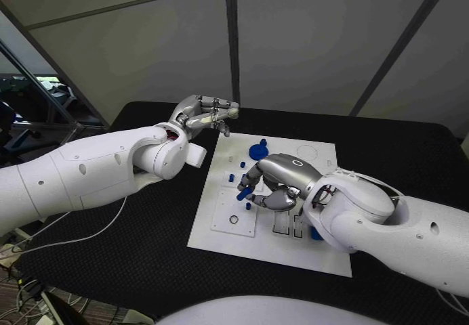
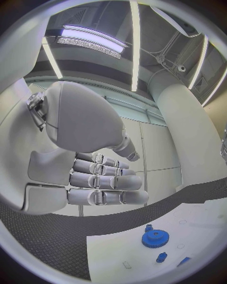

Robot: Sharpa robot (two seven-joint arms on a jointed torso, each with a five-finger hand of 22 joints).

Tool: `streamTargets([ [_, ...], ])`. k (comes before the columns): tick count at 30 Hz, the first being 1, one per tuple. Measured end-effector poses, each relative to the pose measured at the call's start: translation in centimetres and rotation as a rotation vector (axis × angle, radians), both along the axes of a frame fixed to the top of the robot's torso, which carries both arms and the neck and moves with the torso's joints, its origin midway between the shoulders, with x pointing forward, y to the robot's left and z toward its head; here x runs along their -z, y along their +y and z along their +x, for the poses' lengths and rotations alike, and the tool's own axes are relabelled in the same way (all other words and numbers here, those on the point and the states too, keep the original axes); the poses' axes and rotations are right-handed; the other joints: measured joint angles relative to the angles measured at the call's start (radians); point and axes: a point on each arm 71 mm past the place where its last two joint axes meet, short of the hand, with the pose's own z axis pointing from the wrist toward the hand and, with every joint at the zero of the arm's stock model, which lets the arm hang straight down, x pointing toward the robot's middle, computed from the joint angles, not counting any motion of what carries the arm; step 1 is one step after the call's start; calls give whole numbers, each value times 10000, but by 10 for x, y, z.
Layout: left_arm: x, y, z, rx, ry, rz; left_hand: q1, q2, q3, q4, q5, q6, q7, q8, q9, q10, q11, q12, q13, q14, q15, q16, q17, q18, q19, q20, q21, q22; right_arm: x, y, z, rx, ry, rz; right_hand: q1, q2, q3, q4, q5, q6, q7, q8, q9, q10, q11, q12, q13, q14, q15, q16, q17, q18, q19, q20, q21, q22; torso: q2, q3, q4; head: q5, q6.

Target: Assemble the parts on the task board

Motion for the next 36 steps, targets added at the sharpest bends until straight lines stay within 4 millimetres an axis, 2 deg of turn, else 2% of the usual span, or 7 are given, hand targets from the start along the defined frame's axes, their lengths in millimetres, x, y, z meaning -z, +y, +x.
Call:
streamTargets([
  [7,0,-3,0,56,8,-23,0,0,0,0,0,1,0,0,0,0,0,0,0,0,0,0,0,0,0,0,0,-13,14,17,-5,-487,283,-173,1,-1,0,0,0,-6,5,3,-2,0,0,0,-2,0,0,0,11,0,0,0,0,-1,0,9,-16,205,-73],
  [16,1,-5,1,87,17,-34,0,0,0,0,0,1,-1,0,0,0,0,0,0,0,0,0,1,0,0,0,0,-12,24,24,-4,-696,495,-495,13,-15,-2,-1,-2,-19,13,-1,1,-1,1,-18,9,0,0,0,10,0,0,0,0,-2,-12,16,-20,373,-128],
  [24,1,-5,1,95,21,-36,0,0,-28,28,0,1,-1,0,0,-37,36,0,0,0,0,0,-10,0,0,0,0,-13,27,26,-5,-819,482,-816,9,-20,-3,0,-5,-31,5,-6,1,-1,1,-18,8,0,0,37,49,0,0,0,-1,-3,-13,17,-24,415,-146],
  [29,1,-5,1,99,22,-37,0,0,-28,28,0,1,-1,0,0,-36,36,0,-1,0,0,0,-10,0,0,0,0,-20,29,27,-5,-905,488,-1099,-88,-107,-3,0,36,-37,0,-10,0,-1,1,-66,40,0,1,37,49,-1,0,0,-1,-3,-12,16,-27,416,-174],
  [36,1,-5,1,96,24,-35,0,0,-28,28,0,2,-2,0,0,-36,36,0,-1,0,0,0,-10,0,0,0,0,-19,31,28,-6,-1012,499,-1418,-132,-65,-25,22,36,-54,10,-43,-1,-1,1,-67,40,0,1,37,48,0,0,0,-1,13,-6,12,-27,405,-209],
])
